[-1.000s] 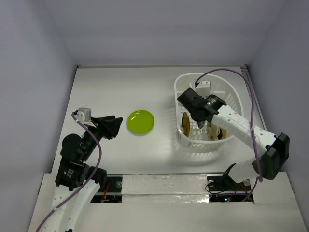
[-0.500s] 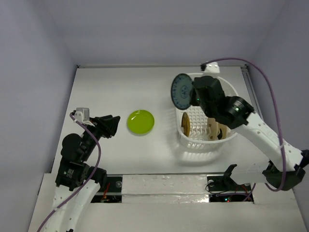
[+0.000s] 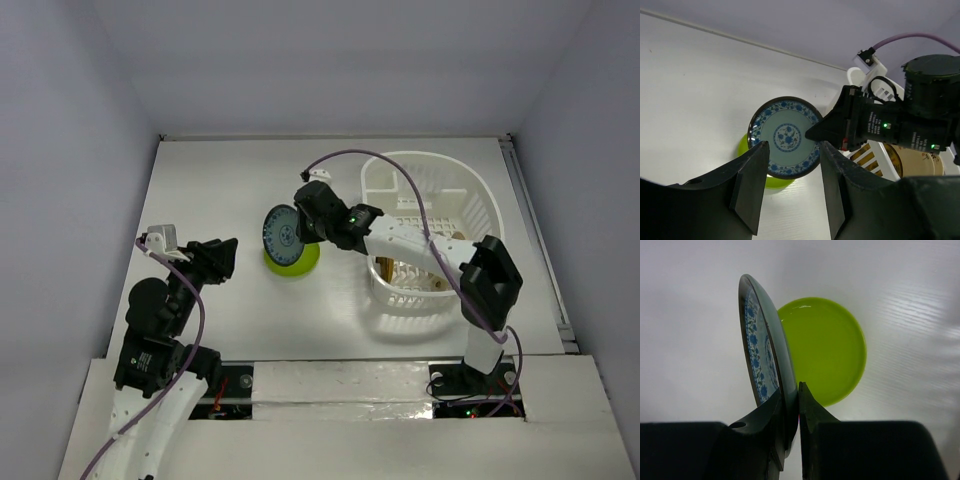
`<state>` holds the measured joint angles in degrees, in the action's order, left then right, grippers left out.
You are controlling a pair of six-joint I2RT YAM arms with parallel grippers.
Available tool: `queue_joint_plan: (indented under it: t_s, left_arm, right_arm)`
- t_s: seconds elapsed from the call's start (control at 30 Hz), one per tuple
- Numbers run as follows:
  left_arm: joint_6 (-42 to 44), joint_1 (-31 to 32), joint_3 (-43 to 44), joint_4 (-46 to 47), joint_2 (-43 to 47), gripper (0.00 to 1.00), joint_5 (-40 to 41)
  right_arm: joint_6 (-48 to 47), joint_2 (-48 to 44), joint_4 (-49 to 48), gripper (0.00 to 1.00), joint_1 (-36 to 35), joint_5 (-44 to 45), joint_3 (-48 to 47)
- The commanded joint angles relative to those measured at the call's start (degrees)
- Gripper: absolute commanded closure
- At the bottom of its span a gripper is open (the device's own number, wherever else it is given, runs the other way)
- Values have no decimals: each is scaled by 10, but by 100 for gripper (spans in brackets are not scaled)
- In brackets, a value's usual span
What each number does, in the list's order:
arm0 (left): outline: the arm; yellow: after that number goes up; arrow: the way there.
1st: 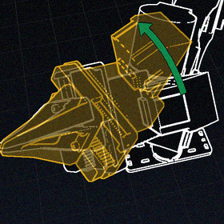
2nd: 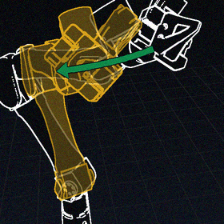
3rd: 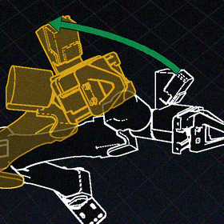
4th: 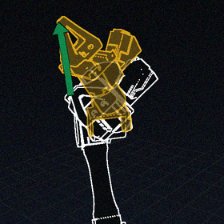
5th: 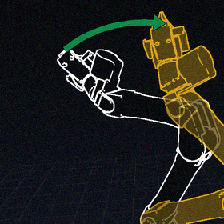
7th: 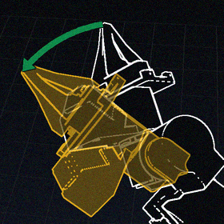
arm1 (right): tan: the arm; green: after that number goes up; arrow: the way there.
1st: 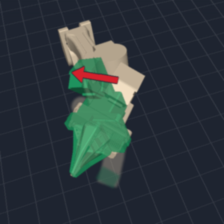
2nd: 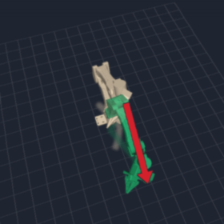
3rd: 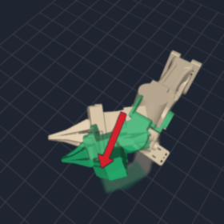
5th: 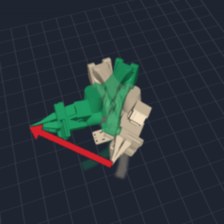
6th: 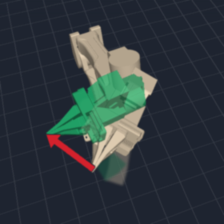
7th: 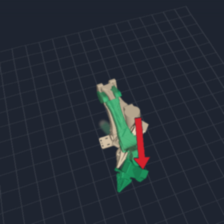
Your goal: Unload the plates from the dish rack
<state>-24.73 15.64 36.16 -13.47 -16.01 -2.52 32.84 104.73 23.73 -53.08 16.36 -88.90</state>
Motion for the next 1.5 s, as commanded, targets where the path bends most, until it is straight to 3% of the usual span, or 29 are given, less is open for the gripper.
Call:
queue_joint_plan:
  t_s: [0.0,0.3,0.5,0.83,1.03,1.13,1.2,1.27,1.3,1.33,1.43,1.47]
  left_arm:
    - [-4,-3,22,18,4,58,2]
    - [-5,-8,19,21,-2,58,-4]
    - [-7,-8,18,22,-3,58,-6]
    - [-8,-8,17,23,-2,58,-9]
    - [-8,-8,16,25,-1,58,-12]
    - [-8,-8,16,25,-1,58,-13]
    - [-8,-8,16,26,-2,58,-13]
    - [-7,-8,17,26,-1,58,-13]
    - [-8,-8,16,26,-1,58,-13]
    - [-7,-8,16,25,-1,58,-13]
    - [-7,-8,15,27,1,58,-13]
    - [-8,-8,15,26,2,58,-13]
  right_arm:
    - [39,-4,-93,100,-1,-19,8]
    - [73,39,-138,100,-1,-20,68]
    - [86,38,-154,90,-1,-21,103]
    - [77,38,-125,37,-1,-15,129]
    - [58,14,-92,19,-1,-3,131]
    - [42,-6,-62,17,-7,13,116]
    - [34,-36,-48,18,-7,23,109]
    - [21,-83,-40,29,-7,38,109]
    - [19,-101,-28,38,-7,49,110]
    - [14,-119,-21,62,-7,60,114]
    - [13,-195,24,100,-7,130,123]
    - [14,-213,40,100,-7,148,127]
